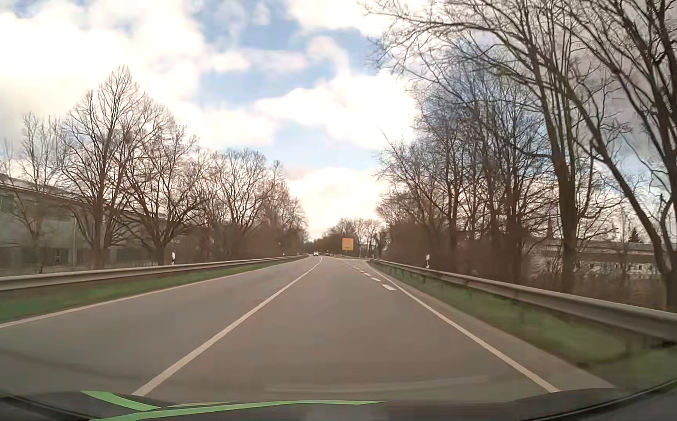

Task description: Follow the waypoints while adhering to traffic rules and regulations

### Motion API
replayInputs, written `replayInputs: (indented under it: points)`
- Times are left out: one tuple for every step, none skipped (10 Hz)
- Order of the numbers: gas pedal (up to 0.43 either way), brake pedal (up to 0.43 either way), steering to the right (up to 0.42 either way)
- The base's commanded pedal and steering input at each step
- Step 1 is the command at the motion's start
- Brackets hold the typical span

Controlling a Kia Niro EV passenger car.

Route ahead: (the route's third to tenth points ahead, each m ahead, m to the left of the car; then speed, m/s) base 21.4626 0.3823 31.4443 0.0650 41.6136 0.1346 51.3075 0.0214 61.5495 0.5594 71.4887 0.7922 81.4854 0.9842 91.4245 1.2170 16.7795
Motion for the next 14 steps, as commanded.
replayInputs:
  points:
    - [0.299, 0.000, 0.001]
    - [0.299, 0.000, 0.001]
    - [0.299, 0.000, 0.001]
    - [0.299, 0.000, 0.002]
    - [0.299, 0.000, 0.001]
    - [0.299, 0.000, 0.001]
    - [0.299, 0.000, 0.001]
    - [0.299, 0.000, 0.001]
    - [0.299, 0.000, 0.002]
    - [0.299, 0.000, 0.001]
    - [0.299, 0.000, 0.001]
    - [0.299, 0.000, 0.001]
    - [0.299, 0.000, 0.001]
    - [0.287, 0.000, 0.001]
